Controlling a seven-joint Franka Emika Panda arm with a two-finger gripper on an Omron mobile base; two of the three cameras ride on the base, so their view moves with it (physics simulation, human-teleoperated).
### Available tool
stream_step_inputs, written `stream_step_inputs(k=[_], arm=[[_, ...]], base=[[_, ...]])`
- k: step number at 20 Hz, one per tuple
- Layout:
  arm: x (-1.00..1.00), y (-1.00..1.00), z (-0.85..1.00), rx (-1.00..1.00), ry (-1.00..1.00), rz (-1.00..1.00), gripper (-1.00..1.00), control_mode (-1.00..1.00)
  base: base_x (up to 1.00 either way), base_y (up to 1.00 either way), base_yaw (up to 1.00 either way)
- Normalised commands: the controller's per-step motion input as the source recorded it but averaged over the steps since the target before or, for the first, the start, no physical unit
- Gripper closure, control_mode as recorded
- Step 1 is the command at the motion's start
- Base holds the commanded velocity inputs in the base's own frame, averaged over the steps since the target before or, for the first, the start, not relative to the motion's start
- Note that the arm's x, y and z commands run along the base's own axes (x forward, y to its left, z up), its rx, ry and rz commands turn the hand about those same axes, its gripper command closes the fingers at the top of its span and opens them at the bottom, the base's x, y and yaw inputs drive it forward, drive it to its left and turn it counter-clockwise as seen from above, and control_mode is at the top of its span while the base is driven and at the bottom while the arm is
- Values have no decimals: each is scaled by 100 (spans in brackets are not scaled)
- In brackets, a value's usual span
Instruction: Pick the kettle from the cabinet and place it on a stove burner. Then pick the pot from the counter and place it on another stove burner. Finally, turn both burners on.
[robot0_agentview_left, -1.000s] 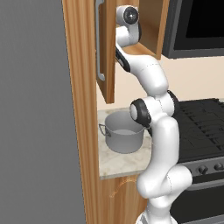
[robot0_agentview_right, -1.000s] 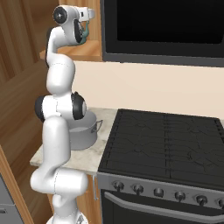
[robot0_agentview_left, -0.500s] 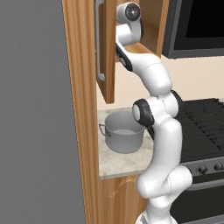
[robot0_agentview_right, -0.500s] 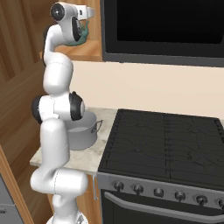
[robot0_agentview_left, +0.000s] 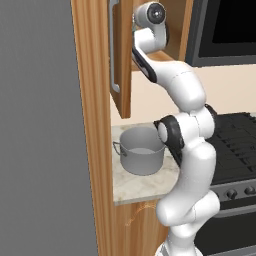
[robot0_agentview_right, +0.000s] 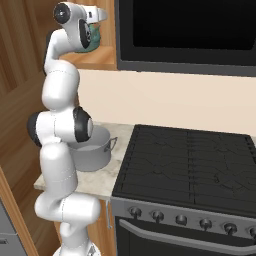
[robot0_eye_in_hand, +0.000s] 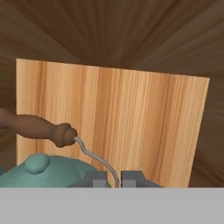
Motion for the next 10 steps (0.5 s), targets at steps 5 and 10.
stream_step_inputs(k=[5, 10], arm=[[-28, 0, -22, 0, -5, 0, 100, -100], [-31, 0, -16, 0, -4, 0, 100, -100]], base=[[0, 0, 0], [0, 0, 0]])
